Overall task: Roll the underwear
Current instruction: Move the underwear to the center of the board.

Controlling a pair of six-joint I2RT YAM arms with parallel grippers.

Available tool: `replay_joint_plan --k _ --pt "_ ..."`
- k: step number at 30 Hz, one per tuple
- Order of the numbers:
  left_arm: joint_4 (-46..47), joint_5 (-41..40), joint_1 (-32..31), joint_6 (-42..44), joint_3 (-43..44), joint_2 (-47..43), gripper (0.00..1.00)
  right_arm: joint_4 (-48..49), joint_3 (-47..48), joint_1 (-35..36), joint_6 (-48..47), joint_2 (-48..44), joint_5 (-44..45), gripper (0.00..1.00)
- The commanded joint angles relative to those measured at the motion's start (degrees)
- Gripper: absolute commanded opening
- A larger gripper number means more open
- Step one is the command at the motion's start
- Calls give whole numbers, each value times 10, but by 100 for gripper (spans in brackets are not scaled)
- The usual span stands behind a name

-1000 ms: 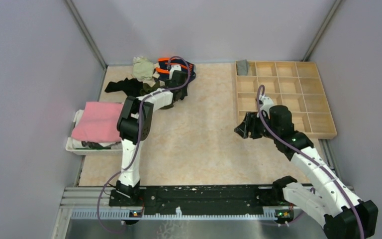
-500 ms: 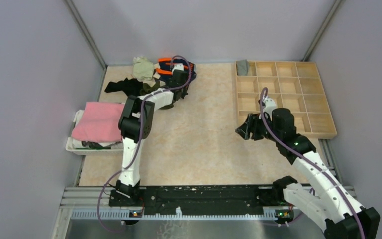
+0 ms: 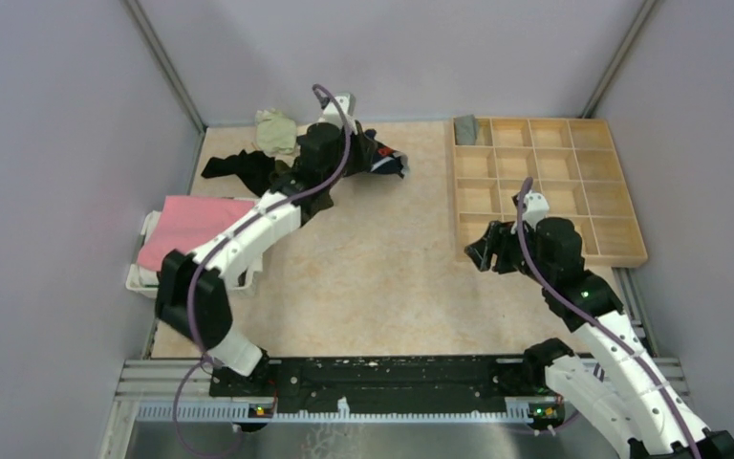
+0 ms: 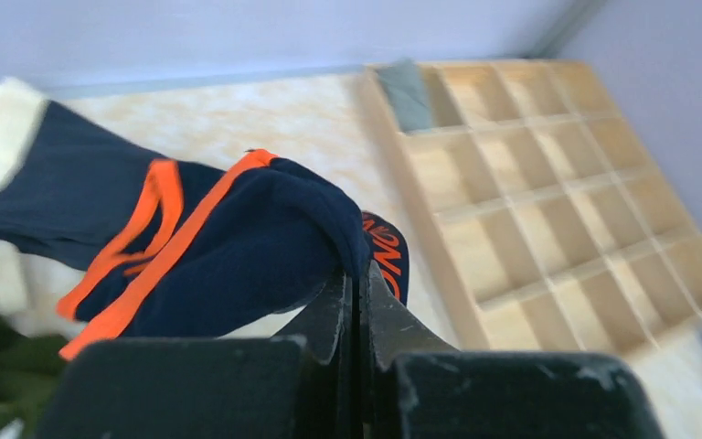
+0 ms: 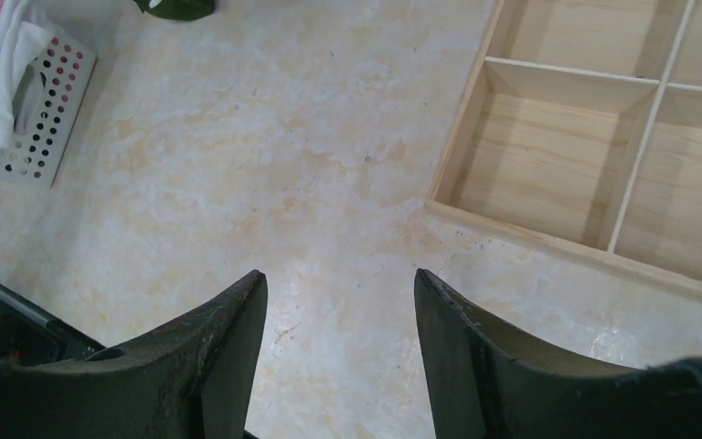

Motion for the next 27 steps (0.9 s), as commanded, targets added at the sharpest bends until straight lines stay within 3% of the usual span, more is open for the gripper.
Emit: replay_joint_plan --k 1,7,10,13,19,23,27 --pt "14 54 -62 -37 -132 -131 0 -6 34 0 -7 -28 29 60" --pt "9 43 -150 -120 -399 -339 2 -20 24 0 -14 -43 21 61" --pt "1 26 -175 -197 -536 -419 18 -16 12 0 -9 -38 12 61" --pt "-43 5 -200 -263 -619 -514 36 -12 7 1 -2 -28 5 62" --pt "-162 -57 -208 -286 -617 -653 55 16 -10 1 26 0 -7 63" --pt "-230 -111 -208 -282 -569 -635 66 35 -22 1 33 36 -34 63" --pt "-207 -133 -208 -270 -561 -579 73 30 -23 3 32 83 -59 62"
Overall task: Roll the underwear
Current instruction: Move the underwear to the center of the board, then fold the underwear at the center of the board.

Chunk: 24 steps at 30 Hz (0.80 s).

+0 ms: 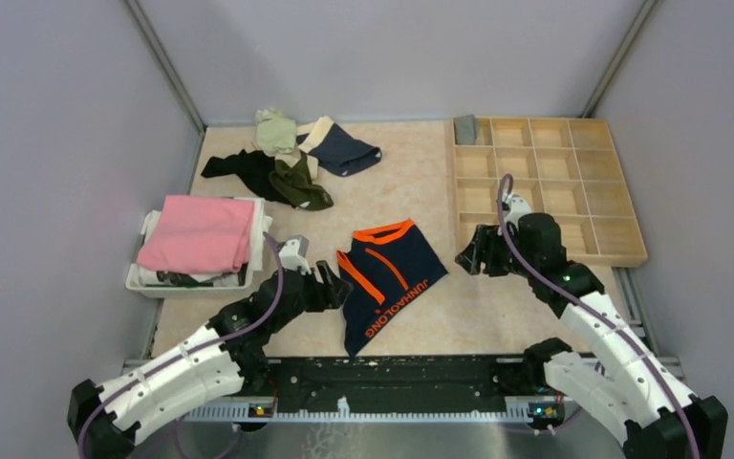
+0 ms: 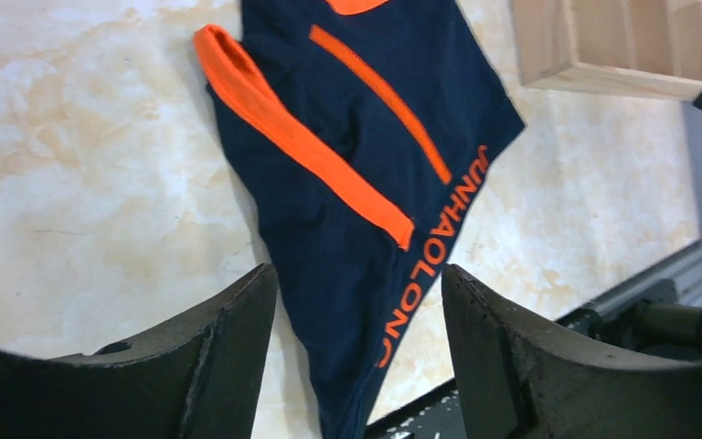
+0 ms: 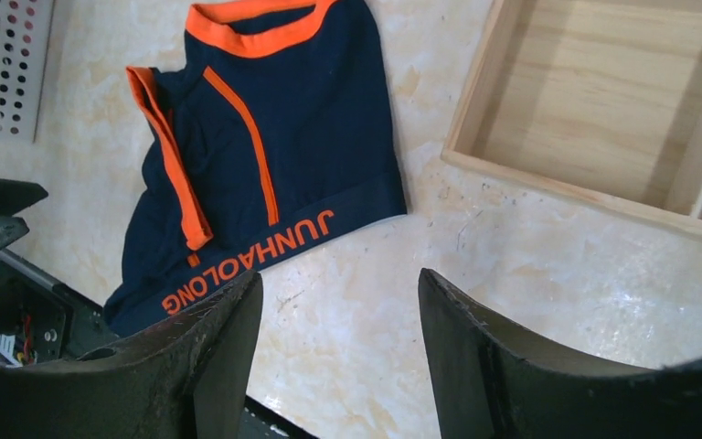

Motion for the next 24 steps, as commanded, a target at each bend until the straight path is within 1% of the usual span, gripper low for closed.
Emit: replay_joint_plan --k 1,3,7,12,15,20,24 --pt "3 -42 -2 0 17 63 73 27 -3 8 10 43 -36 62" --pt "33 -33 -2 2 17 102 74 38 -8 27 10 64 -26 62" --pt "51 -30 -2 -6 25 162 75 46 16 65 -10 131 9 62" --pt "74 -30 -2 -7 10 172 75 32 81 81 -66 247 31 59" --pt "82 -34 -2 -6 5 181 75 30 104 87 -80 304 47 58" --pt "86 -34 -2 -12 5 200 76 45 126 97 -94 374 59 57" --pt "86 -41 -1 -11 10 208 76 45 135 106 -96 411 68 57"
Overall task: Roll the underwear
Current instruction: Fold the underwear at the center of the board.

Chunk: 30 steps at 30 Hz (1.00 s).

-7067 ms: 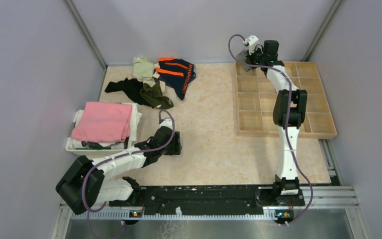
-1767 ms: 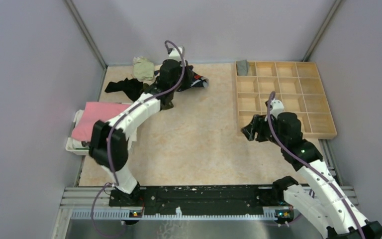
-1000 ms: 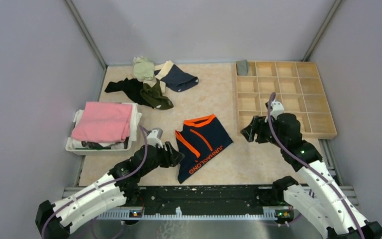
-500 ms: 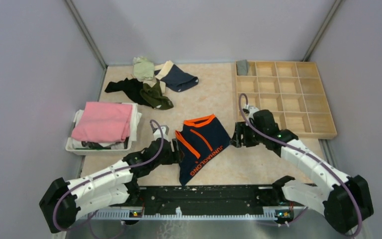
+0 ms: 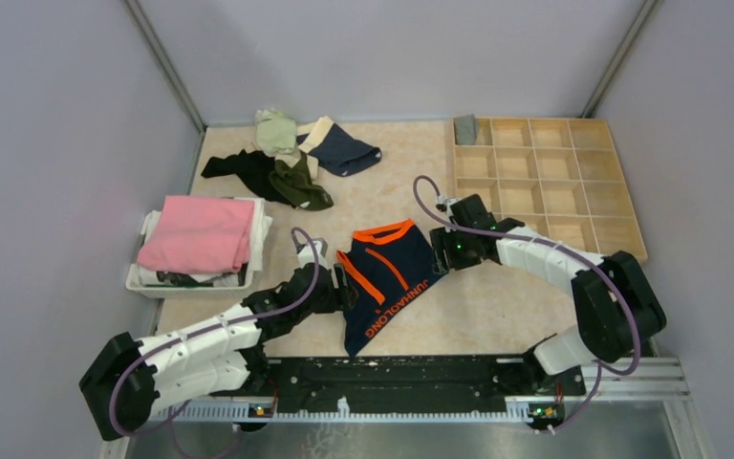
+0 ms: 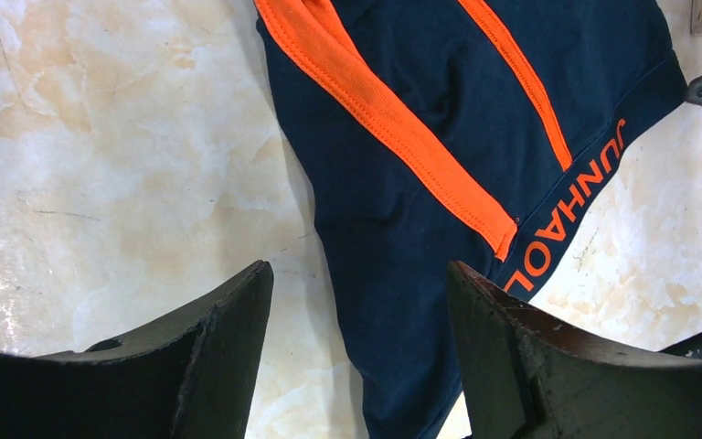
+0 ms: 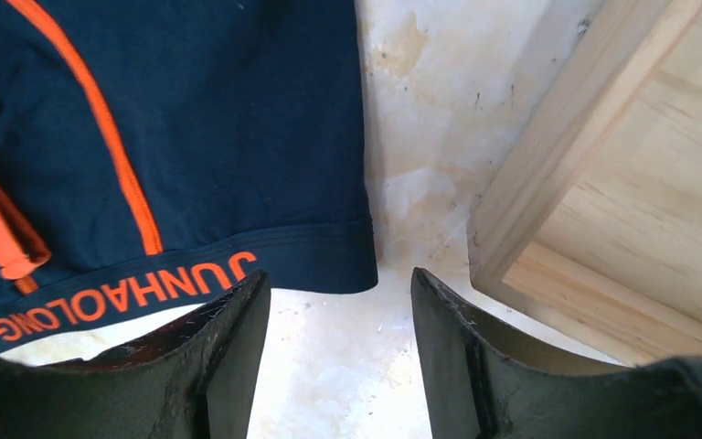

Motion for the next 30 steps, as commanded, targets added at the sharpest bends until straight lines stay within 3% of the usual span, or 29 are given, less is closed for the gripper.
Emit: replay_joint_plan --k 1,11,21,30 --pt "24 -18 -1 -8 4 6 76 14 27 21 -14 28 24 57" --pt "36 -1 -1 -8 4 19 76 47 8 27 -8 74 39 47" --pt "53 -2 -1 -5 -3 27 77 86 -42 28 14 16 42 1" --pt "75 -1 -1 33 24 70 77 35 -139 27 100 -164 49 0"
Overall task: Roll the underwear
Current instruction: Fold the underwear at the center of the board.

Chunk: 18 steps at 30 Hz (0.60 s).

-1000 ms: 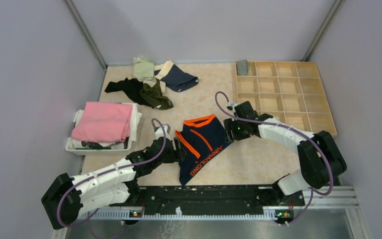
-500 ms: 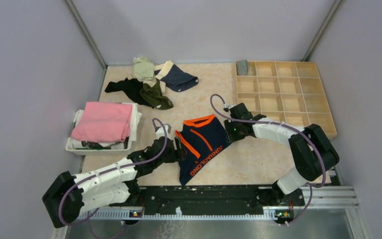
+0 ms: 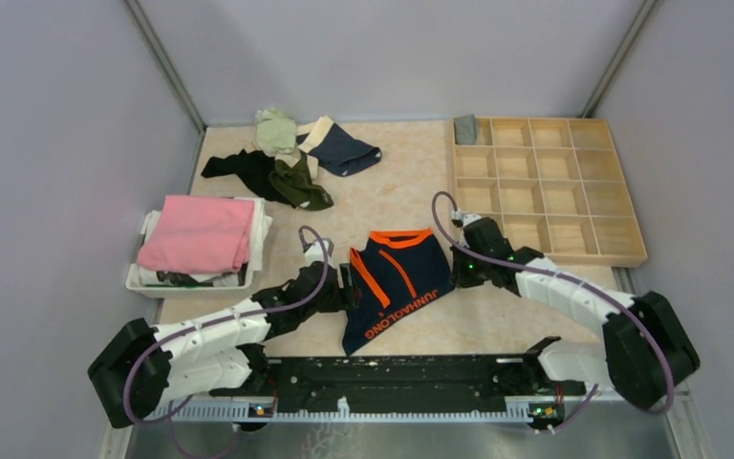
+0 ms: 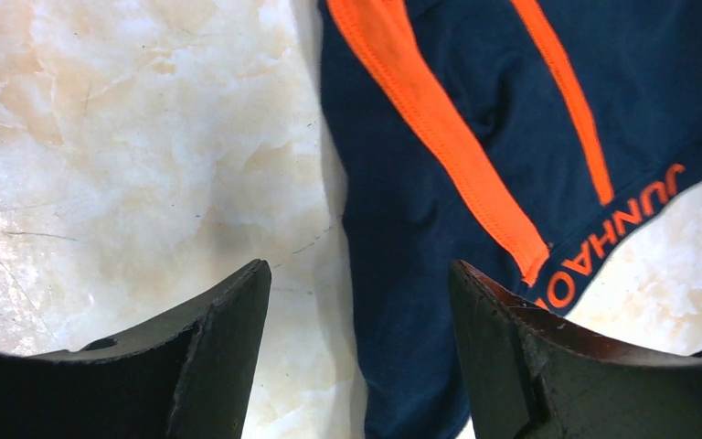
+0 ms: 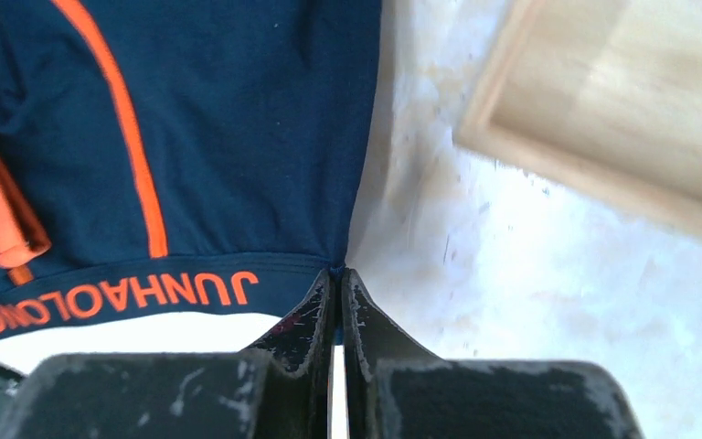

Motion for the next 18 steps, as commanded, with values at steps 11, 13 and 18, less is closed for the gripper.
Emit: replay_joint_plan --k 11,13,18 --pt "-29 -26 -94 215 187 118 73 -59 -59 8 110 -203 6 0" --pt "-61 -56 -126 210 213 166 73 -55 -58 7 110 -201 5 0" --pt "-106 -121 -179 186 259 250 71 -46 -67 7 109 -197 -3 0"
